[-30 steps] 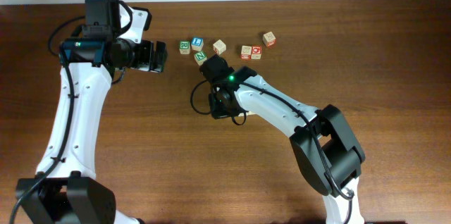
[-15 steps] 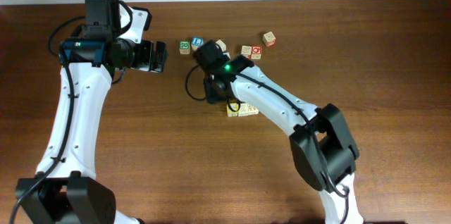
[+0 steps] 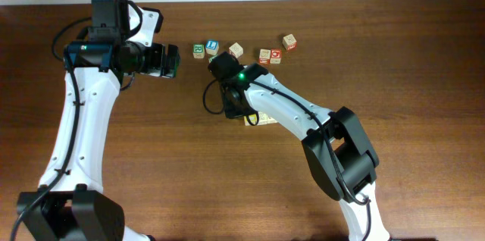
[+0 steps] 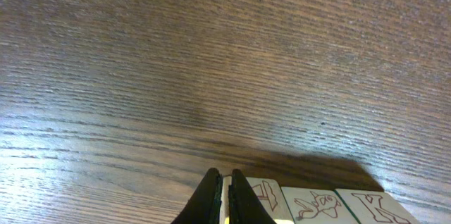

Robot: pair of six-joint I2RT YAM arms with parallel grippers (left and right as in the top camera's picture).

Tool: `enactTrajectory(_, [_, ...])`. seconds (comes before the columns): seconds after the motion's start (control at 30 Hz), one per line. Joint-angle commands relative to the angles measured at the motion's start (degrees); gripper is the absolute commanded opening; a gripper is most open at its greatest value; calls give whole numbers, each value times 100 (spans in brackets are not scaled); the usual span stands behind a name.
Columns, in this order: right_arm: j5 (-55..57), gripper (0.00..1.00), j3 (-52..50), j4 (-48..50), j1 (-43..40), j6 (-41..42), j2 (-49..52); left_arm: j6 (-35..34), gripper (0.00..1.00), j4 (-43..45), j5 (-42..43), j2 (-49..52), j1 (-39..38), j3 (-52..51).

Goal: Rotate 4 blocks

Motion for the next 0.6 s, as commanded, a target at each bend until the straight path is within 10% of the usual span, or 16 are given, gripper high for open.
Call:
enactTrajectory(0.0, [129, 8, -42, -79, -22, 74, 42, -55, 99, 11, 63, 17, 20, 120])
enactTrajectory(0.57, [-988, 22, 321, 50, -50, -798, 42, -55, 99, 13, 63, 17, 20, 120])
